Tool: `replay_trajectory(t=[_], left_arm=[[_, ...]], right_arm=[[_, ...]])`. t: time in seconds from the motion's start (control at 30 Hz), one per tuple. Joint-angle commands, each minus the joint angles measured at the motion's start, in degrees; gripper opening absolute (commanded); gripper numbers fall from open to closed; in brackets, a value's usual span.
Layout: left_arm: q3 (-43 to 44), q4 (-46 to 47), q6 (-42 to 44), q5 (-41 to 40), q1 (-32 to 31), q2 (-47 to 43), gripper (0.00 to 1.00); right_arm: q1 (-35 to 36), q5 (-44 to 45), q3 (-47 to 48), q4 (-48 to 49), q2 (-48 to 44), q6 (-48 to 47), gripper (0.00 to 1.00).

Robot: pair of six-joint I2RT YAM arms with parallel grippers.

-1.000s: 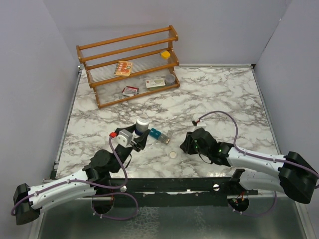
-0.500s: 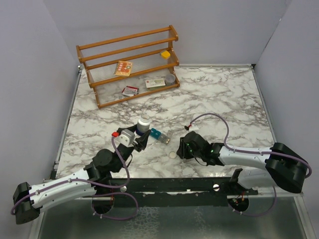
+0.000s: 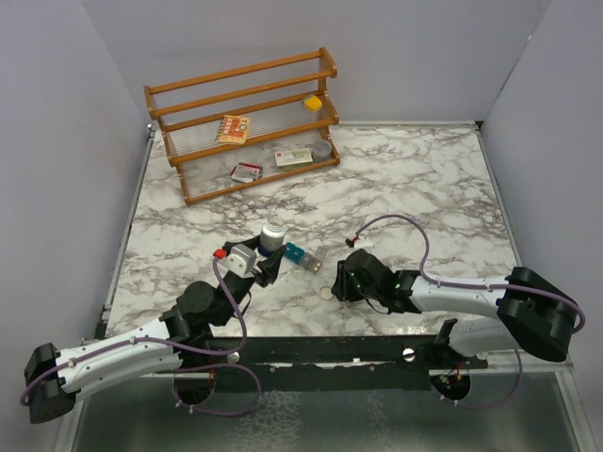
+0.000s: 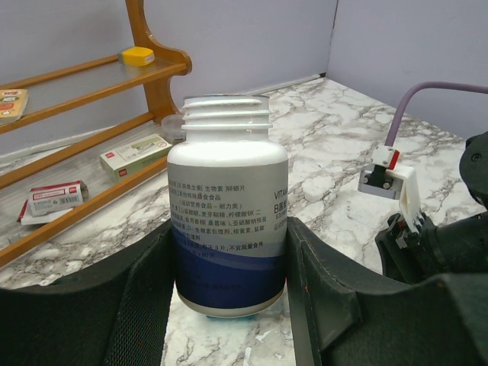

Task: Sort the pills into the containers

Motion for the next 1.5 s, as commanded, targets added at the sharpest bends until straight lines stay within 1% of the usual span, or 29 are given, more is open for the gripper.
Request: replay_trajectory(t=[0.0, 0.17, 0.33, 0.4, 0.47, 0.5, 0.63, 0.77, 0.93, 1.0, 1.1, 1.17, 1.2, 1.33, 1.47], left_arm=[[0.6, 2.5, -0.5, -0.3, -0.2, -0.1, 0.03], [0.6, 2.6, -0.4, -0.5, -0.1, -0.2, 0.04], [0.4, 2.6, -0.2, -0.7, -0.2, -0.7, 0.04], [0.3, 2.6, -0.1, -1.1, -0.2, -1.2, 0.04], [0.1, 2.6, 0.0, -1.3, -0.2, -1.7, 0.04], [0.1, 2.6, 0.1, -1.4, -0.1, -2.0, 0.04], [-0.1, 2.6, 0.2, -1.8, -0.2, -2.4, 0.04], [-0.1, 2.7, 0.2, -1.9, -0.2, -2.1, 0.04], [0.4, 2.6, 0.5, -1.5, -0.2, -1.3, 0.04], [0.5, 2.6, 0.6, -1.6, -0.2, -1.1, 0.04], [0.7, 2.9, 0.5, -1.7, -0.2, -0.8, 0.04], [0.8, 3.1, 0.4, -1.6, -0.2, -0.3, 0.04], [1.0, 3.3, 0.4, -1.5, -0.2, 0.0, 0.04], [2.0, 3.4, 0.8, -1.3, -0.2, 1.6, 0.04], [2.2, 3.9, 1.0, -1.5, -0.2, 2.7, 0.04]], right_arm=[[1.1, -0.2, 2.7, 1.8, 2.5, -0.1, 0.32], [2.1, 0.5, 4.2, 1.6, 4.9, -0.5, 0.31], [2.8, 1.5, 5.8, -0.6, 7.6, -0.2, 0.25], [3.4, 2.9, 6.7, -2.9, 8.5, 0.3, 0.19], [4.2, 4.9, 8.0, -6.1, 9.4, 1.0, 0.05], [4.7, 6.3, 8.8, -8.0, 9.8, 1.2, 0.02], [7.9, 15.0, 14.4, -18.1, 10.8, 3.0, 0.01], [11.0, 28.1, 21.7, -31.1, 11.4, 7.9, 0.01], [11.1, 40.3, 26.9, -40.9, 11.7, 11.1, 0.01], [11.1, 46.2, 29.5, -46.6, 13.1, 14.4, 0.01], [11.1, 55.0, 33.6, -60.0, 16.8, 26.4, 0.01], [11.1, 60.0, 36.8, -75.5, 21.3, 41.8, 0.01], [11.1, 62.3, 37.3, -77.6, 23.2, 41.4, 0.01], [11.1, 66.8, 37.8, -77.9, 27.8, 40.9, 0.01], [11.1, 70.4, 36.2, -77.9, 27.8, 42.6, 0.01]])
